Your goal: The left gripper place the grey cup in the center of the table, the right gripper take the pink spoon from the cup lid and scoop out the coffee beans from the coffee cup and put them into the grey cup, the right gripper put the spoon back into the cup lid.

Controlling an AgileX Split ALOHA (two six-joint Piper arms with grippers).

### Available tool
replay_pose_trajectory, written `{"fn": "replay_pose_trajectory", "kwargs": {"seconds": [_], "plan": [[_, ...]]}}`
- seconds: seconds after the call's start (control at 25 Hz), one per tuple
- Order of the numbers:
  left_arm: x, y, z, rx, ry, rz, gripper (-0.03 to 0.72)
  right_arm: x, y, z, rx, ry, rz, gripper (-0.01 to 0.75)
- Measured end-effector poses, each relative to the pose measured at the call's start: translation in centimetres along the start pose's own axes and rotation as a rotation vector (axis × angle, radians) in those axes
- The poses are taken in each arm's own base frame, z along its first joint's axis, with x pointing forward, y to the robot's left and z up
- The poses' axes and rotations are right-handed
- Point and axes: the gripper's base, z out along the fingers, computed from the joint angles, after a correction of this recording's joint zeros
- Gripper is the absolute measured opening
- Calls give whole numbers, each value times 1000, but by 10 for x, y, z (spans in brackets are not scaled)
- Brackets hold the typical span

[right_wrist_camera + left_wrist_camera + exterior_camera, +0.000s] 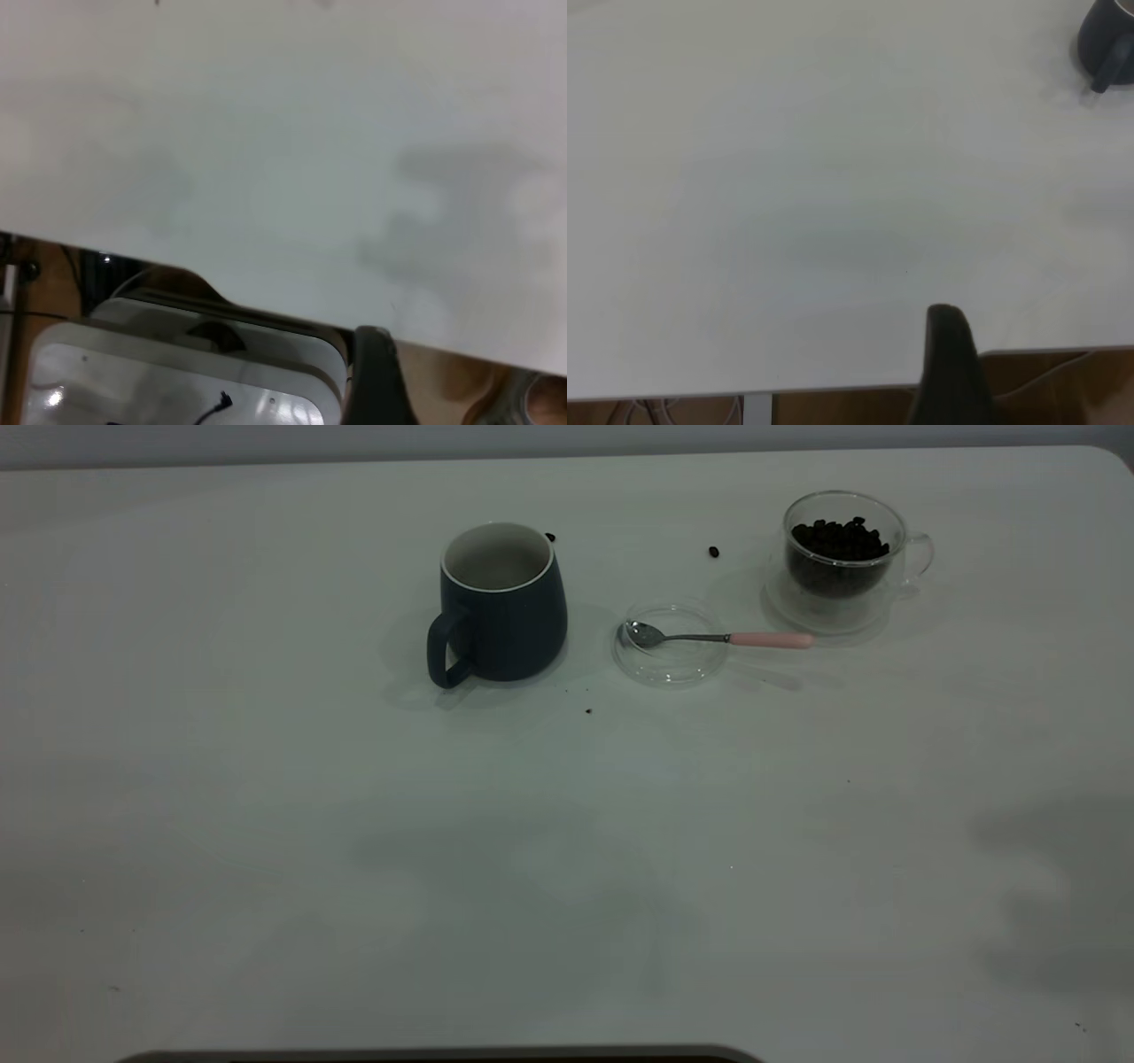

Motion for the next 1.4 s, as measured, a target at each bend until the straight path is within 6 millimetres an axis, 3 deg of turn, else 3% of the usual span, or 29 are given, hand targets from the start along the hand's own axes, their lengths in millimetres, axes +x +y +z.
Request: {"fn": "replay_pose_trajectory", "kwargs": {"seconds": [0.2,0.4,0.56,0.8,1.04,1.24,1.4], "plan": [[0,0,0,0,0,-1,567,65,1,-11,68,-37,-35,573],[0,0,0,0,0,-1,567,133,-1,-9,143,-128,-68,573],[0,0,0,0,0,-1,567,167,2,-15,175,-327,-90,573],[0,0,0,0,0,-1,567,191,5,-27,200,-465,-103,573],[0,0,0,0,0,-1,567,195,4,-27,195,-453,-68,573],[0,0,0,0,0,0,567,202,5,-30,197,-544,-57,573],[0,0,0,0,0,2,567,212,6,-20,184,-587,-45,573]]}}
